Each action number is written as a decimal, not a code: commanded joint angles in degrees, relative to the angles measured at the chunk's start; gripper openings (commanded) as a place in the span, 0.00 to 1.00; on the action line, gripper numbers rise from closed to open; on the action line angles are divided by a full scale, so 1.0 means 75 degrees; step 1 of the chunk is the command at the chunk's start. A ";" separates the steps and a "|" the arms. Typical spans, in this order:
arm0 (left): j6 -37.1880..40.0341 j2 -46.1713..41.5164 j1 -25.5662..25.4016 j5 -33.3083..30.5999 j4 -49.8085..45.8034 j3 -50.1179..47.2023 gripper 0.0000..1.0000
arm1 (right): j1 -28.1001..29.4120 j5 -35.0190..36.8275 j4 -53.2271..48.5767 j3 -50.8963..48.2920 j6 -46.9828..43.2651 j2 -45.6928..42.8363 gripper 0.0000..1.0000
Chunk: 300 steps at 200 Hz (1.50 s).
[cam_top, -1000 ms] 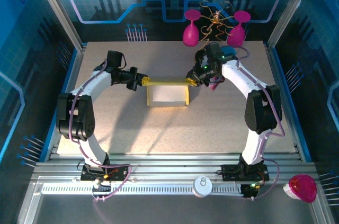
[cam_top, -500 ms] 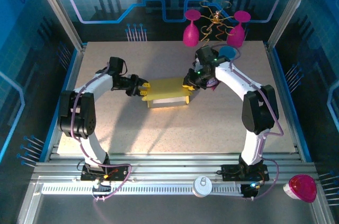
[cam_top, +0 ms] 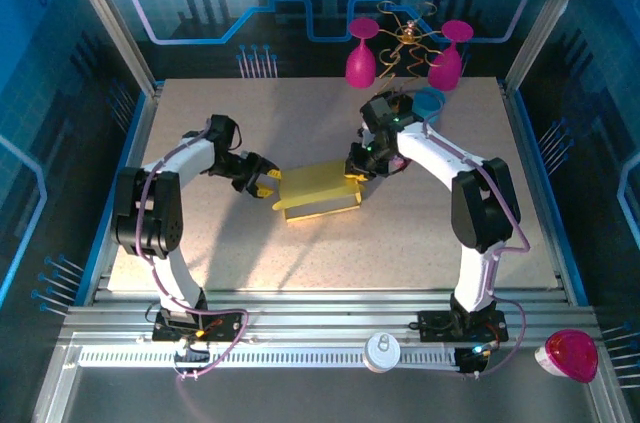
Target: Fold the paper box
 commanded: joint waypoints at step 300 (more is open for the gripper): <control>0.1203 0.0581 -0.0584 -0.1269 0.0775 -0.0609 0.17 | -0.0751 -0.1499 0.0497 -0.0551 -0.2080 0.0554 0.55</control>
